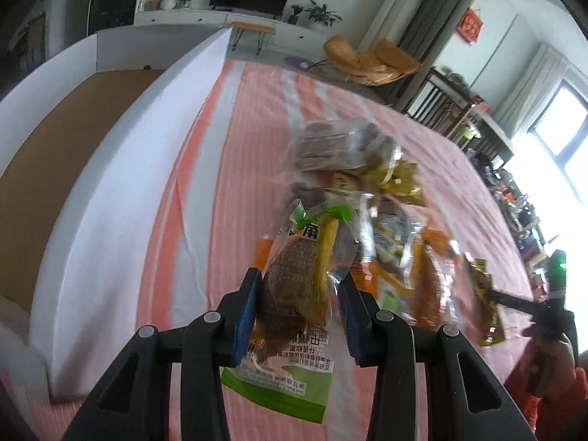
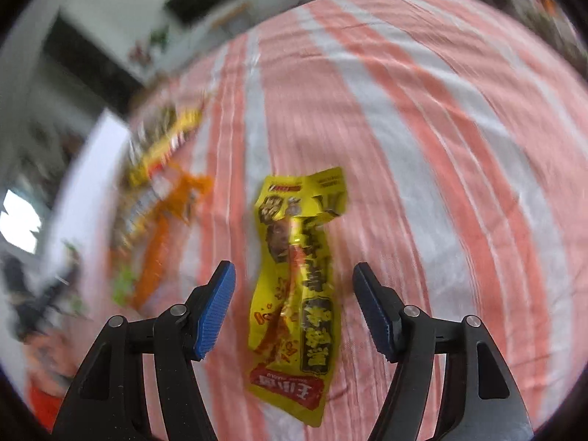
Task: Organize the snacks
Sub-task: 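Close the left tool on the orange-labelled jerky bag, then carry both packets into the white box and open both tools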
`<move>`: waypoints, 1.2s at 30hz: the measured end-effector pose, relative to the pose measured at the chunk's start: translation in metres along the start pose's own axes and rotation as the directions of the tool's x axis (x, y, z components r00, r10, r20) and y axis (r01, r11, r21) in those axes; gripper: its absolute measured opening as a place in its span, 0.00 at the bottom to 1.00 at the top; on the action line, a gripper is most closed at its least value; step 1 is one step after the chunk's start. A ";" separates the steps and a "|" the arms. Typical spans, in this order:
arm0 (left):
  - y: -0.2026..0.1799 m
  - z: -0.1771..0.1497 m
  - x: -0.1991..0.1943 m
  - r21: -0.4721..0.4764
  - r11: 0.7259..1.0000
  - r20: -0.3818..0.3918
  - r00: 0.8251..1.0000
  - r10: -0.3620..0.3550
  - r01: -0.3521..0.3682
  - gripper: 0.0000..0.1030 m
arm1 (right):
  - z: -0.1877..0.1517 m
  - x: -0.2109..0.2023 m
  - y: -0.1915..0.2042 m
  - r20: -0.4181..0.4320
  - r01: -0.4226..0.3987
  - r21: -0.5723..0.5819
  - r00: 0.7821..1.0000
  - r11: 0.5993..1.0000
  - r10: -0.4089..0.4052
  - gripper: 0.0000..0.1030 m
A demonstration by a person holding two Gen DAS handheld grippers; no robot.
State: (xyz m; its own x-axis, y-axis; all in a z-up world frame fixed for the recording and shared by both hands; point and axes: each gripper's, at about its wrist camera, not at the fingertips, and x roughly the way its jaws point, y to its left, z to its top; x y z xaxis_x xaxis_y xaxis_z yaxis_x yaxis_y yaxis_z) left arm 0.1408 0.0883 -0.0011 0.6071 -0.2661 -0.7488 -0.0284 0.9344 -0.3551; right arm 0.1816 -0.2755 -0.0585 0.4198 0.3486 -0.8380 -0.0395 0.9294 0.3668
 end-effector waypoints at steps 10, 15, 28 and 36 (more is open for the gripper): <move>0.027 0.018 -0.082 -0.077 0.991 0.107 0.989 -0.105 0.113 0.40 | 0.005 -0.015 0.024 -0.043 0.150 -0.145 0.987 0.978 -0.158 0.41; 0.076 0.048 -0.118 -0.102 0.995 0.187 0.982 0.019 0.000 0.40 | 0.028 -0.060 0.020 0.057 -0.173 0.081 0.984 0.982 0.169 0.41; 0.179 0.068 -0.109 -0.181 0.944 0.114 0.948 0.298 -0.276 0.43 | 0.070 -0.022 0.370 -0.139 -0.573 -0.242 0.819 0.783 0.557 0.43; 0.198 0.058 -0.123 -0.276 0.926 0.195 0.929 0.315 -0.257 0.94 | 0.030 0.046 0.482 -0.155 -0.541 -0.370 0.837 0.755 0.524 0.80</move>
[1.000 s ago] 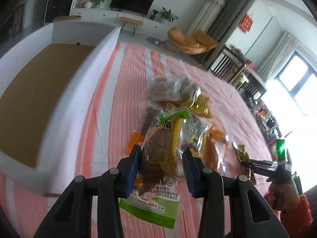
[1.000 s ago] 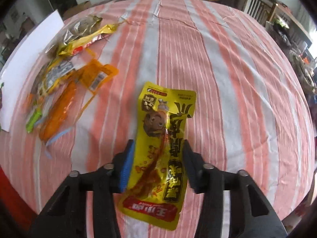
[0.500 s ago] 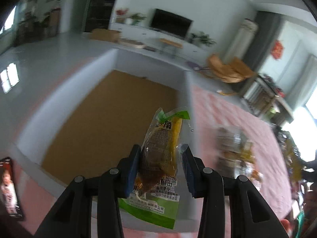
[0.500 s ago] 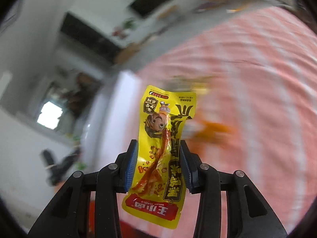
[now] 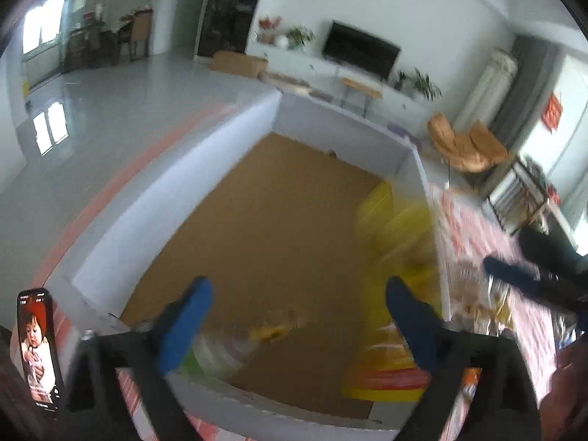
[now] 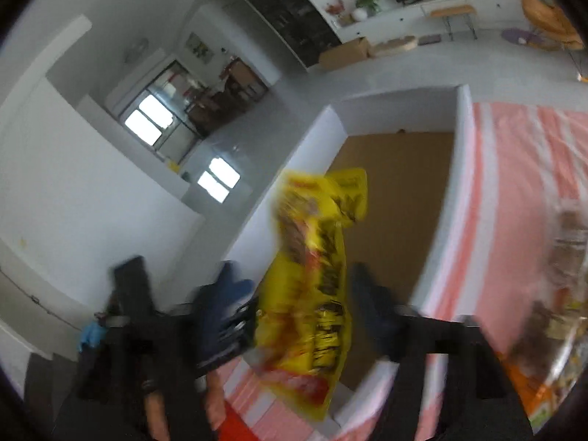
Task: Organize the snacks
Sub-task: 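Carry both packets into the white box and open both tools, then bring both tools back over the table beside the snack pile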
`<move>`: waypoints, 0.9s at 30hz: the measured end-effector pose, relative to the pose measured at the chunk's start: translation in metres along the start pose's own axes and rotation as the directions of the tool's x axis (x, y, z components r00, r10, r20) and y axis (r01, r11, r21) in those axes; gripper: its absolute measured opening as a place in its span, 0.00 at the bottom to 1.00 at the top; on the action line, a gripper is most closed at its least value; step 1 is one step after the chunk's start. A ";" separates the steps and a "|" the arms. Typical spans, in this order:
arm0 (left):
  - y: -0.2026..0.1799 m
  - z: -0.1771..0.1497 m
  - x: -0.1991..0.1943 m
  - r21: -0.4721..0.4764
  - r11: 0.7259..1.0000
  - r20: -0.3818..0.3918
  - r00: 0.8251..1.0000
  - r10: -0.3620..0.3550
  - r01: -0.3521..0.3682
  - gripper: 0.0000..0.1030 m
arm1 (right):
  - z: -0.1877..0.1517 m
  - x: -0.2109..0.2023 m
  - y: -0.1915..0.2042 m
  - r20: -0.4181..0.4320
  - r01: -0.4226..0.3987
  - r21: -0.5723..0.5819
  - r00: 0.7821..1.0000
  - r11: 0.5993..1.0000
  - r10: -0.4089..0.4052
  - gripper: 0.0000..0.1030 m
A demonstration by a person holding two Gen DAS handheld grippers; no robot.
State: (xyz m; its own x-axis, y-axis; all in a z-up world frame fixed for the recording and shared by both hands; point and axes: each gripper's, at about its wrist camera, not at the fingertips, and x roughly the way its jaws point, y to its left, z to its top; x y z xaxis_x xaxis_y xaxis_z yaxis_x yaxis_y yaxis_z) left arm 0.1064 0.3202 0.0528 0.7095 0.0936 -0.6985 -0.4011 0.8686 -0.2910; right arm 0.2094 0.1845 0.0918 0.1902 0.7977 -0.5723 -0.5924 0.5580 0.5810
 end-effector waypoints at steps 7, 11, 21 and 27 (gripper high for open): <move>-0.022 -0.024 -0.031 0.038 0.995 0.044 0.994 -0.096 0.094 0.94 | -0.025 -0.014 -0.034 0.037 0.051 -0.013 0.998 0.999 -0.051 0.80; -0.081 -0.065 -0.054 0.137 0.957 0.021 0.965 -0.262 0.257 0.94 | -0.071 -0.062 -0.087 0.084 0.259 -0.088 0.964 0.962 -0.252 0.80; -0.223 -0.204 -0.008 0.326 0.842 -0.263 0.897 -0.356 0.430 0.94 | -0.182 -0.213 -0.275 0.115 0.678 0.176 0.706 0.714 -0.699 0.80; -0.224 -0.233 0.011 0.457 0.831 -0.243 0.943 -0.226 0.317 0.94 | -0.215 -0.250 -0.318 0.075 0.744 0.217 0.633 0.632 -0.770 0.80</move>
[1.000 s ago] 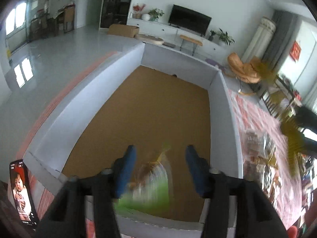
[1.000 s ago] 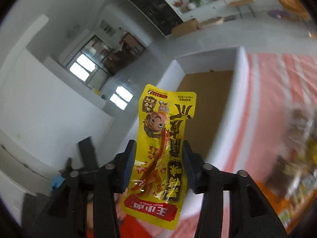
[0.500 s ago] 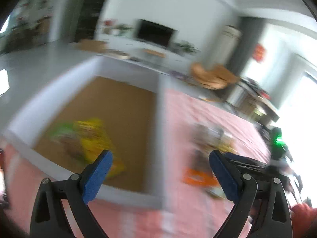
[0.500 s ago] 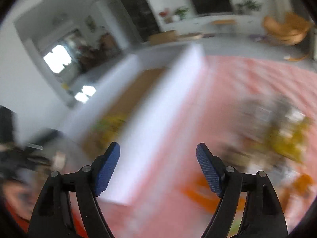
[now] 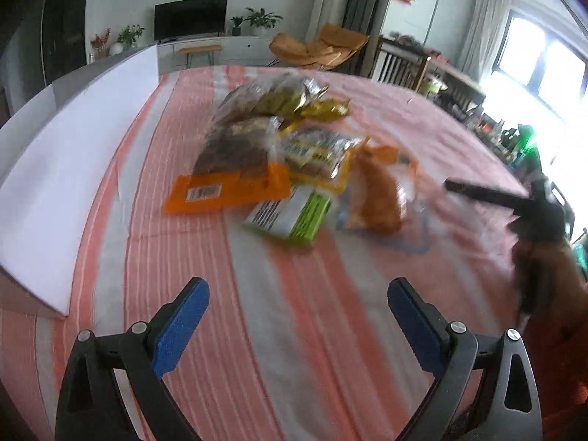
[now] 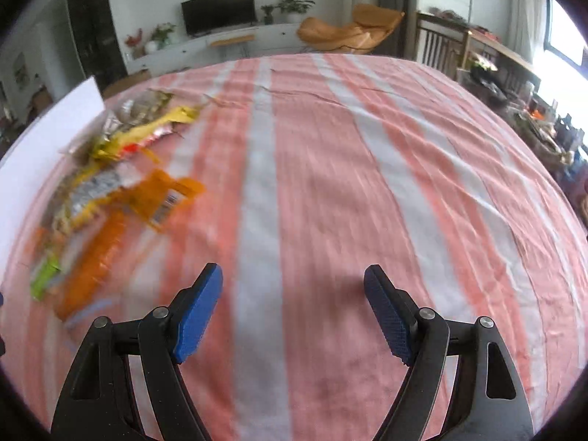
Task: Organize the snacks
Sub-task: 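Bring both tools back over the table beside the snack pile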
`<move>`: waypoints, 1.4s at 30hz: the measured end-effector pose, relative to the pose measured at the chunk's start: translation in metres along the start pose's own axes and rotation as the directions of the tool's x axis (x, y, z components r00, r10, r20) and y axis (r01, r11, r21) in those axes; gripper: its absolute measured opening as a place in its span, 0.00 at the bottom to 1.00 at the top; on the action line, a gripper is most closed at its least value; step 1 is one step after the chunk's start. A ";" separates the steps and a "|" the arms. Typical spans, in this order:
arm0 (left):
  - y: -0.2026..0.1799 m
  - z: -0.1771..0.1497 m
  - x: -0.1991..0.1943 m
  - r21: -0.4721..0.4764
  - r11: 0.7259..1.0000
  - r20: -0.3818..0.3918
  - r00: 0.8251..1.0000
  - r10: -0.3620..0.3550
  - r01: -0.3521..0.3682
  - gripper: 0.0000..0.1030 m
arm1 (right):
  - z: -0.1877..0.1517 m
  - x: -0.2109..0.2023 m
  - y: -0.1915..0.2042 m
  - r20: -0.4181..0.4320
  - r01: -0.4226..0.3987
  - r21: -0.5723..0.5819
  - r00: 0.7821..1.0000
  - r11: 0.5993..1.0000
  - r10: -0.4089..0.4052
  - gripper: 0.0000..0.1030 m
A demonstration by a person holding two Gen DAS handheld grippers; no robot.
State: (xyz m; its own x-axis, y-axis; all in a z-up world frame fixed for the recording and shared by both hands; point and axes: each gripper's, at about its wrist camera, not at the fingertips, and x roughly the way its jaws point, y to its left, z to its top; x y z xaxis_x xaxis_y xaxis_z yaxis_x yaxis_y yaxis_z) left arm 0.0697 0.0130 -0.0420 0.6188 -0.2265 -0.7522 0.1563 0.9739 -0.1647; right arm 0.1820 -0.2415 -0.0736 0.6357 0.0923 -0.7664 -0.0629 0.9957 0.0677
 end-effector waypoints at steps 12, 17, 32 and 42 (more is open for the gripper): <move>0.009 -0.017 0.017 -0.003 0.997 -0.025 0.997 0.076 -0.076 0.97 | -0.006 -0.005 0.019 -0.023 0.057 -0.036 0.998 0.998 -0.058 0.89; 0.002 -0.016 0.024 0.040 0.994 -0.050 0.993 0.106 -0.104 1.00 | -0.008 -0.005 0.017 -0.025 0.048 -0.023 0.999 0.999 -0.048 0.91; -0.002 -0.016 0.026 0.071 0.988 -0.056 0.988 0.141 -0.137 1.00 | -0.009 -0.005 0.017 -0.026 0.047 -0.022 0.999 0.999 -0.048 0.91; -0.002 -0.015 0.027 0.072 0.988 -0.057 0.989 0.140 -0.135 1.00 | -0.009 -0.005 0.017 -0.026 0.048 -0.021 0.998 0.999 -0.048 0.91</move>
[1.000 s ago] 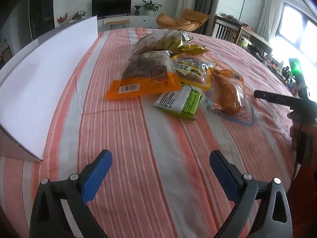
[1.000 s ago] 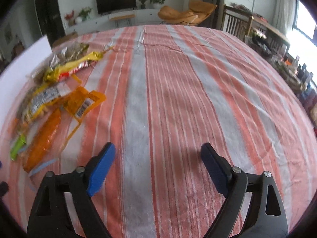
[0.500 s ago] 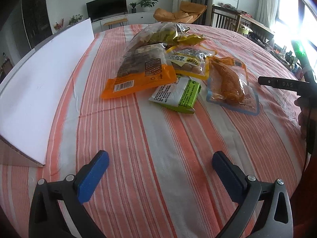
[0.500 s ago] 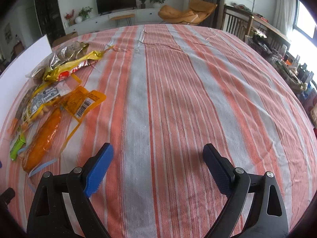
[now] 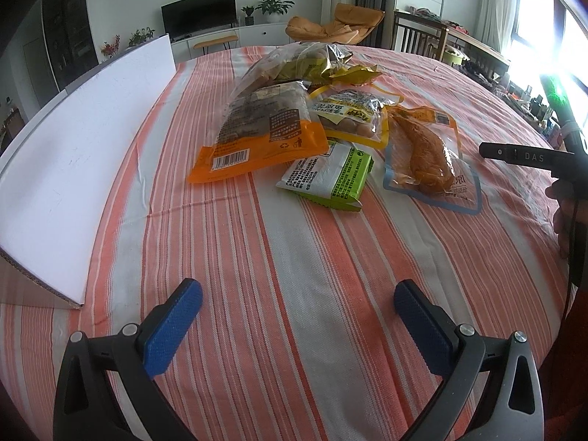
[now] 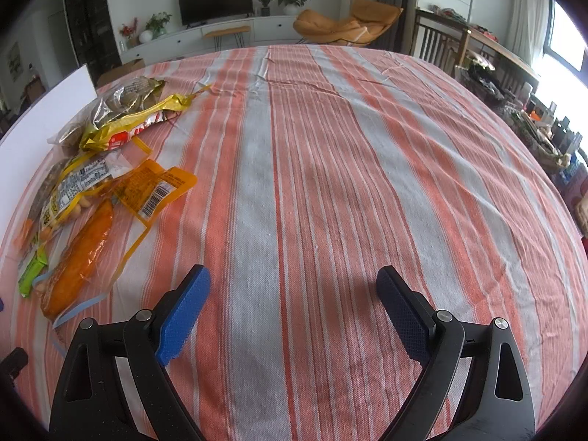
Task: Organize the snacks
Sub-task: 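Bring both tools back over the table beside the snack pile, then lower the right tool over the orange sausage pouch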
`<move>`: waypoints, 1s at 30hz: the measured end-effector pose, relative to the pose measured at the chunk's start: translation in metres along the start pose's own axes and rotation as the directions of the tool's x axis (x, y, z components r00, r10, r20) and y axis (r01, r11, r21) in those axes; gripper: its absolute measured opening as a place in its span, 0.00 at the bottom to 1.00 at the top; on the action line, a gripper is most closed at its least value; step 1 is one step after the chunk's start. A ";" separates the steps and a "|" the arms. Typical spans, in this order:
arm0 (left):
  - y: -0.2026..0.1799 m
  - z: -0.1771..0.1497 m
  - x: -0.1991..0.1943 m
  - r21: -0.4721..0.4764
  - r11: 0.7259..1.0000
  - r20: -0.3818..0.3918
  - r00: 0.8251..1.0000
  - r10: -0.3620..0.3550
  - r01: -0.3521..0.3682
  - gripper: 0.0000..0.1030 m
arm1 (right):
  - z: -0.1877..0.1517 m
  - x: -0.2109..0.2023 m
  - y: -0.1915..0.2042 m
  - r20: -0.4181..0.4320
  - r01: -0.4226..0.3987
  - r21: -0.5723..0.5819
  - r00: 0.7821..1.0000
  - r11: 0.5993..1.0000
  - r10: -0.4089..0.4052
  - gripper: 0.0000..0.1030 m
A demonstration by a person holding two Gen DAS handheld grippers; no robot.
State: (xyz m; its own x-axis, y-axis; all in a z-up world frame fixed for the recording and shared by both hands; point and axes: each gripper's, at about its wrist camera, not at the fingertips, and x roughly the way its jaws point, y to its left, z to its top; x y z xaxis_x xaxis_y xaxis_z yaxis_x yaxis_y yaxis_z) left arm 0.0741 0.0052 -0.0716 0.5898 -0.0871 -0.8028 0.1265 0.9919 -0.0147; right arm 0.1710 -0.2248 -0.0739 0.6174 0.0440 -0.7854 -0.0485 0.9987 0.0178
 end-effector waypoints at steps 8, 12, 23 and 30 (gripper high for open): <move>0.010 -0.003 -0.003 0.040 0.999 -0.015 1.000 -0.027 0.028 1.00 | -0.001 0.000 0.001 -0.005 -0.011 -0.003 1.000 1.000 0.011 0.94; 0.010 -0.004 -0.002 0.038 0.999 0.000 1.000 -0.024 0.024 1.00 | -0.001 0.000 0.001 -0.005 -0.010 -0.003 1.000 1.000 0.010 0.94; 0.010 -0.003 -0.001 0.026 1.000 0.018 1.000 -0.017 0.017 1.00 | 0.015 -0.026 0.051 -0.109 -0.290 0.181 0.944 0.940 0.312 0.94; 0.011 -0.003 0.000 0.028 0.999 0.020 1.000 -0.020 0.019 1.00 | 0.006 -0.003 0.135 -0.082 -0.131 -0.130 0.989 0.983 0.121 0.93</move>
State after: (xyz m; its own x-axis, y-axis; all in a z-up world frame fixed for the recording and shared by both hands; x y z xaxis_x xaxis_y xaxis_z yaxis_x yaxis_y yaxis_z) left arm 0.0729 0.0160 -0.0734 0.6027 -0.1083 -0.7906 0.1600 0.9870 -0.0133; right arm 0.1674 -0.0901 -0.0656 0.5402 0.1622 -0.8257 -0.2303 0.9723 0.0403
